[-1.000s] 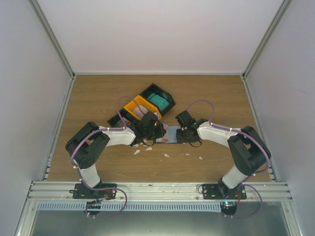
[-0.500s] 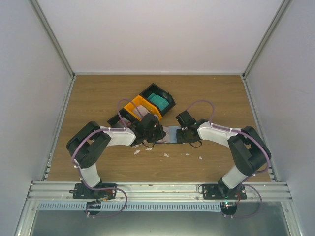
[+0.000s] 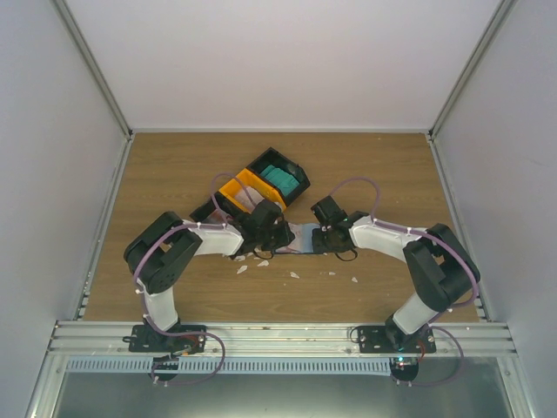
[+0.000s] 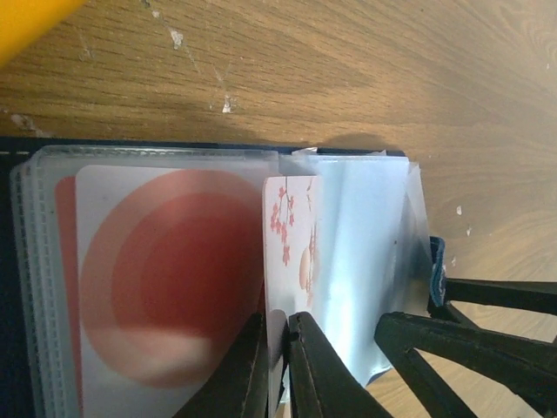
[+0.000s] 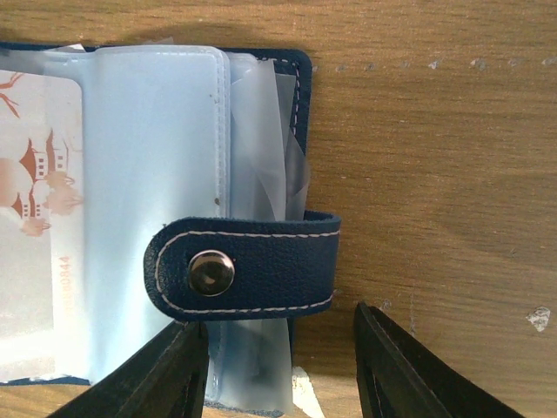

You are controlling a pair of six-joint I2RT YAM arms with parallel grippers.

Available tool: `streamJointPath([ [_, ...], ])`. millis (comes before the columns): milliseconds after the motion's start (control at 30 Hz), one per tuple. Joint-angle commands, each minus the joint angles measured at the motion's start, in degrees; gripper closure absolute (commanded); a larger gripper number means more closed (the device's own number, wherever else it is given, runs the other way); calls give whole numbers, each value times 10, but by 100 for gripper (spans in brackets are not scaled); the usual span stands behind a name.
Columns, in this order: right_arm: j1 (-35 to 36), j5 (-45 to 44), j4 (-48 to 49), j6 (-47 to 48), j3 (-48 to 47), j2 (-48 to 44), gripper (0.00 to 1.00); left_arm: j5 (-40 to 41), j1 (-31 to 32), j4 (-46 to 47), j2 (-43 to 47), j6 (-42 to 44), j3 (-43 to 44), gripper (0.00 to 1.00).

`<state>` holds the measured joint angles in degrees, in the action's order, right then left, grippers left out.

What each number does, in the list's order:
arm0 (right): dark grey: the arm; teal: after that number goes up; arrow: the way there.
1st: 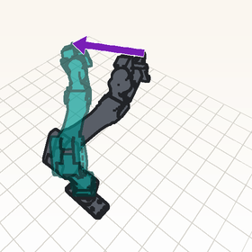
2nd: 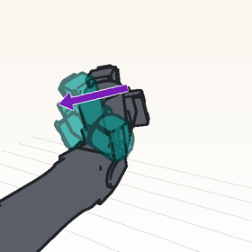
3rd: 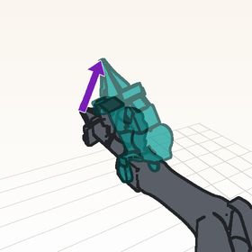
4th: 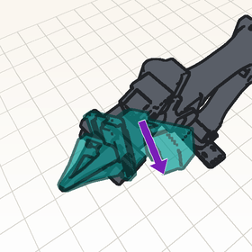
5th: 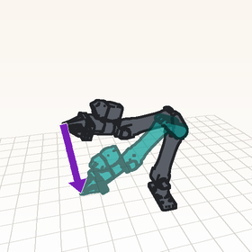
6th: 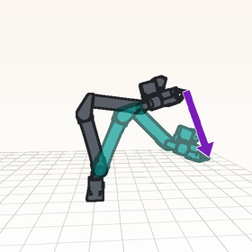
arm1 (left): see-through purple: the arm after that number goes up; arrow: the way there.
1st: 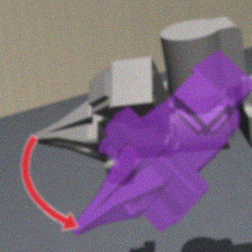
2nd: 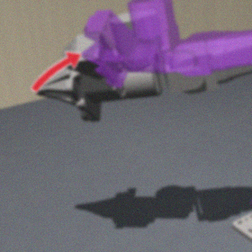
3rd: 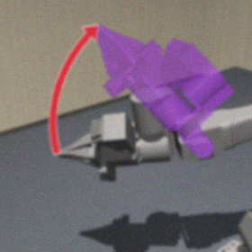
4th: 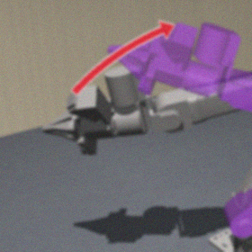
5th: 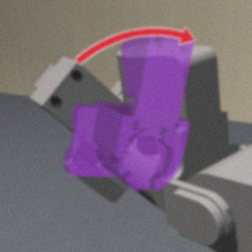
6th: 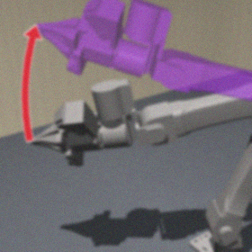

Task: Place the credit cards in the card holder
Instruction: Insert the credit card into the card holder.

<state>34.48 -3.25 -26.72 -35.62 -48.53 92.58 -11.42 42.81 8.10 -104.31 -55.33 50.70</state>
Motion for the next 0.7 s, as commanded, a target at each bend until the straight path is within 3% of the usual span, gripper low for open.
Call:
streamJointPath([
  [0, -3, -6, -18, -3, 21, 13, 53, 14, 3, -39, -28, 30, 6, 89],
  [667, -3, -4, -12, -1, 19, 16, 53, 108, 33, -130, 24, 79, 7, 65],
])
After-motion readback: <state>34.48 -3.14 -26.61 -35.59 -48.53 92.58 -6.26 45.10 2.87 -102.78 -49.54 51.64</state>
